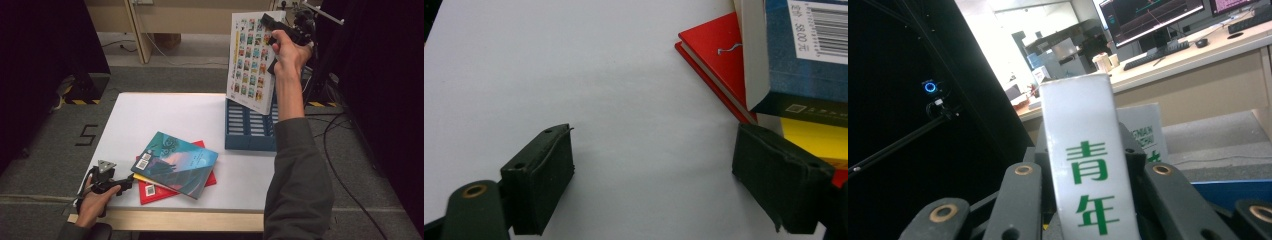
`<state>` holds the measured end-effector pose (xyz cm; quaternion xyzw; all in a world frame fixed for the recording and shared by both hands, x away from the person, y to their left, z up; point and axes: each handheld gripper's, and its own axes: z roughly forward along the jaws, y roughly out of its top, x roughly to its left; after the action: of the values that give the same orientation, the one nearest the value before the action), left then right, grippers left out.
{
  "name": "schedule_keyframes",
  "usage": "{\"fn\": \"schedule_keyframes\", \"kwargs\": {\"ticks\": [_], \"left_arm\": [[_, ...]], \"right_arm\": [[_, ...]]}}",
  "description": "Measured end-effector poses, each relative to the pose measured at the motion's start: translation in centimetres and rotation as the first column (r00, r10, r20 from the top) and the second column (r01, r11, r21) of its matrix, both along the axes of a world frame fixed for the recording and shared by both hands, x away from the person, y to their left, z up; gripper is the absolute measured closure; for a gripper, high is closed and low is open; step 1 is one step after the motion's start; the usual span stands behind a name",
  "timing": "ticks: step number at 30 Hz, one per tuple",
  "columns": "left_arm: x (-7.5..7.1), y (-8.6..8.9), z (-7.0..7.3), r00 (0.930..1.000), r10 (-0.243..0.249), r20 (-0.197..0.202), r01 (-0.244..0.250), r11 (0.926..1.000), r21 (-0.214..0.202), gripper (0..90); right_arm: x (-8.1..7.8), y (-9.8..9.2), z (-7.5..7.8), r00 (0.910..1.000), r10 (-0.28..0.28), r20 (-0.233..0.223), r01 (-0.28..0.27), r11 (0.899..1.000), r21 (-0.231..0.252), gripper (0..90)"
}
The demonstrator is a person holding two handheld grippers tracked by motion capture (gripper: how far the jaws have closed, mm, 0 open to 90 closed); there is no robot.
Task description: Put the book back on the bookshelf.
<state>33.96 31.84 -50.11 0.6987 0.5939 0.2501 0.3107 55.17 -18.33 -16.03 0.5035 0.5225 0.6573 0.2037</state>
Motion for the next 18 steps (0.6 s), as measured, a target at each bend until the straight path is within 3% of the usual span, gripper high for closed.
{"fn": "schedule_keyframes", "kwargs": {"ticks": [7,13,18], "left_arm": [[0.0,0.1,0.0,1.0000,-0.002,-0.003,0.002,1.0000,0.001,15.2],[0.0,0.0,0.0,1.0000,-0.002,-0.002,0.002,1.0000,0.000,15.2],[0.0,0.0,0.0,1.0000,0.000,0.001,0.000,1.0000,-0.001,15.4]], "right_arm": [[-0.2,1.6,0.5,0.9993,0.037,0.004,-0.037,0.999,-0.024,71.5],[-1.3,2.1,1.6,0.9981,0.055,0.029,-0.055,0.998,0.006,71.6],[-1.1,2.3,1.6,0.9975,0.062,0.035,-0.062,0.998,0.015,71.8]]}}
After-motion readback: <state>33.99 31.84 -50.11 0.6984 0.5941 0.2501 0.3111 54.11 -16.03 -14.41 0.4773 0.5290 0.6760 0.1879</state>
